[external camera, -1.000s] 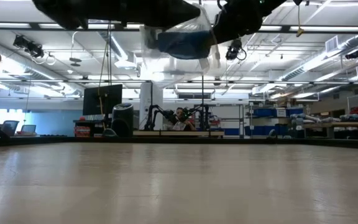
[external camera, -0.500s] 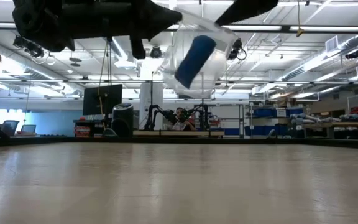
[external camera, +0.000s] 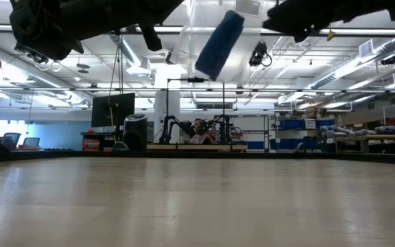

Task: Roll bandage
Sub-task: Close the zip bag

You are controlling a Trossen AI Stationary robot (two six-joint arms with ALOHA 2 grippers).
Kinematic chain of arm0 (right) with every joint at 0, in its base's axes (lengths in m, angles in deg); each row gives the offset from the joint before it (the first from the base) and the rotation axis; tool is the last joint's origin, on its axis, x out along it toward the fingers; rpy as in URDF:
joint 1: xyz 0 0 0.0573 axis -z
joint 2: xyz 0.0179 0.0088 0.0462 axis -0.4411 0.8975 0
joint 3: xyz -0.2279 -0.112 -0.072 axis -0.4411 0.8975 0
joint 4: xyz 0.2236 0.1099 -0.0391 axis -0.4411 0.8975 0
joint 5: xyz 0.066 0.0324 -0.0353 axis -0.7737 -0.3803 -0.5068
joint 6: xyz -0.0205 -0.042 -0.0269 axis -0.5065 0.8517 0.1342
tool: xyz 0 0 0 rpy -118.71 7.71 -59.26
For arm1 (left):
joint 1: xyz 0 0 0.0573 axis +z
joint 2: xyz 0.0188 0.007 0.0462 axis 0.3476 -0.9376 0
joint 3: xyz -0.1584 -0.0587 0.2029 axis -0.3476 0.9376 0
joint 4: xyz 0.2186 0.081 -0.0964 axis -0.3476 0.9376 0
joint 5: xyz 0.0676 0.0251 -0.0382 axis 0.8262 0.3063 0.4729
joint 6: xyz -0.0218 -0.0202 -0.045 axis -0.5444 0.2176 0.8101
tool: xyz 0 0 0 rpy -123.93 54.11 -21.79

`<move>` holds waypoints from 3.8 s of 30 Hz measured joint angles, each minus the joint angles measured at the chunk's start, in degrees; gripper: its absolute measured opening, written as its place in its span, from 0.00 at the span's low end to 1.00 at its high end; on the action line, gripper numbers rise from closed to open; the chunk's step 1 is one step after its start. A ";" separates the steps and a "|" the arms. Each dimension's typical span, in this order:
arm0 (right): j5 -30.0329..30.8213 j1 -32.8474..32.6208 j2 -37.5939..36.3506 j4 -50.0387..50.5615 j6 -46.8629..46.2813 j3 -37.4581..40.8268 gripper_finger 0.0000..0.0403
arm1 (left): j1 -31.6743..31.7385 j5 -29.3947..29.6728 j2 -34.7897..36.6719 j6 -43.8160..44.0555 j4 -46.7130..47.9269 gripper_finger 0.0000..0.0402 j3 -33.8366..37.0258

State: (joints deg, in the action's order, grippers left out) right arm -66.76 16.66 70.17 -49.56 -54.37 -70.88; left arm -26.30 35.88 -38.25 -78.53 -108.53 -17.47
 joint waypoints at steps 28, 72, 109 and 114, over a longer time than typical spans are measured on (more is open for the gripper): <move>2.43 -2.52 11.40 -36.37 0.74 7.21 0.35 | 0.07 -0.16 0.22 -1.27 -3.01 0.01 -0.11; 5.00 -0.81 -0.56 -11.97 1.21 5.22 0.00 | 0.84 10.44 20.85 -16.17 54.85 0.35 -5.39; 16.42 -3.13 19.16 9.01 5.38 -18.38 0.00 | -5.09 18.83 -0.31 -18.43 83.22 0.13 -37.53; 16.40 -3.13 19.16 9.01 5.45 -18.38 0.00 | -5.09 18.81 -0.31 -19.26 83.49 0.09 -37.53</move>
State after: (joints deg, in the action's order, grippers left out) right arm -50.37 13.53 89.33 -40.55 -48.93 -89.26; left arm -31.39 54.69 -38.55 -97.80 -25.05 -55.00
